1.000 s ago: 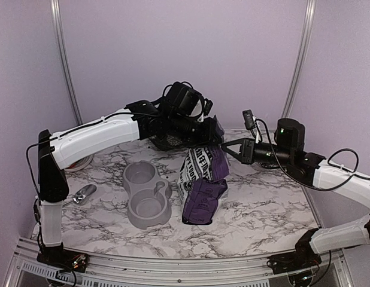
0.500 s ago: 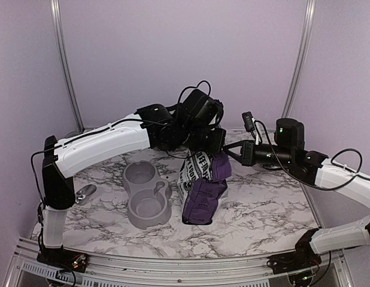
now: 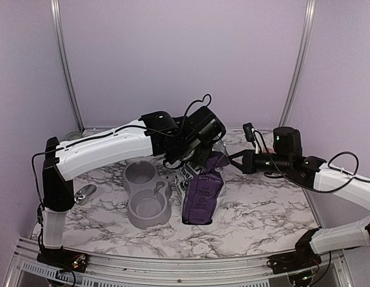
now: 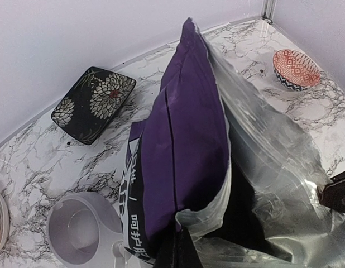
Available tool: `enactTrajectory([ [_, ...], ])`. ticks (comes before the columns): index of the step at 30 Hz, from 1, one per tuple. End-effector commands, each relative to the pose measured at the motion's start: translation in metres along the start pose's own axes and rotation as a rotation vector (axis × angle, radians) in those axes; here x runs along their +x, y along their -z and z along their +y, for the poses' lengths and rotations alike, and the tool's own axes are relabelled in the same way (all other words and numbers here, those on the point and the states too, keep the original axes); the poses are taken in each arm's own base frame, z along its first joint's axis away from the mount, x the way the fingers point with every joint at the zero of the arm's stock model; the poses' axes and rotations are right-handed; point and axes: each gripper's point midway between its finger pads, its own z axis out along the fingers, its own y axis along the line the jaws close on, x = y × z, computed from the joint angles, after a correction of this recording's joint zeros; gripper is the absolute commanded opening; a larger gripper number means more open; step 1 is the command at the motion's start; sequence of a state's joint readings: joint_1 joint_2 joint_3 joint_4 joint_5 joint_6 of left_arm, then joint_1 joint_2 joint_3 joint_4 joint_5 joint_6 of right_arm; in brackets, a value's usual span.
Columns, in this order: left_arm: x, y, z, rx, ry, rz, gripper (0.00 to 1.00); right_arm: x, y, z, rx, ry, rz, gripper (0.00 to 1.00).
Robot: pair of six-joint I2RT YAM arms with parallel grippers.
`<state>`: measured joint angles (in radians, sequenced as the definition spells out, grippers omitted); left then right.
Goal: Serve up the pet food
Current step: Open the pet food bag at the center of the board.
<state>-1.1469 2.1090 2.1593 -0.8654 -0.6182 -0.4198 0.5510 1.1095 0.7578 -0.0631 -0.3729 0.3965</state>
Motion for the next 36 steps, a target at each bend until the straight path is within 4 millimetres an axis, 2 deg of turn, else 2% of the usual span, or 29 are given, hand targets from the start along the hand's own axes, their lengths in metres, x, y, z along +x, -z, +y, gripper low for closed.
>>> enactTrajectory([
  [1,0.020,0.005,0.044,-0.132,-0.075,0.092,0.00,0.005,0.001,-0.011,0.032,-0.031,0.018,0.00],
  [7,-0.002,0.017,0.024,0.001,-0.002,0.043,0.00,-0.012,0.004,0.005,-0.021,-0.011,-0.001,0.00],
  [14,-0.016,0.027,0.011,0.105,0.062,0.020,0.00,-0.036,0.008,0.026,-0.093,-0.008,-0.036,0.02],
  [16,-0.021,0.034,0.012,0.120,0.081,0.006,0.08,-0.044,0.009,0.030,-0.095,-0.001,-0.040,0.05],
  [19,-0.026,0.046,0.016,0.141,0.100,-0.011,0.19,-0.055,0.013,0.036,-0.101,0.007,-0.048,0.14],
  [23,-0.028,0.061,0.027,0.155,0.111,-0.032,0.35,-0.069,0.018,0.045,-0.114,0.023,-0.070,0.35],
  [29,-0.032,0.088,0.059,0.147,0.141,-0.082,0.50,-0.085,0.022,0.051,-0.099,0.039,-0.081,0.47],
  [33,-0.033,0.098,0.080,0.138,0.153,-0.111,0.57,-0.095,0.027,0.051,-0.067,0.051,-0.086,0.53],
  [36,-0.035,0.104,0.084,0.172,0.149,-0.130,0.61,-0.100,0.029,0.051,-0.043,0.068,-0.079,0.61],
])
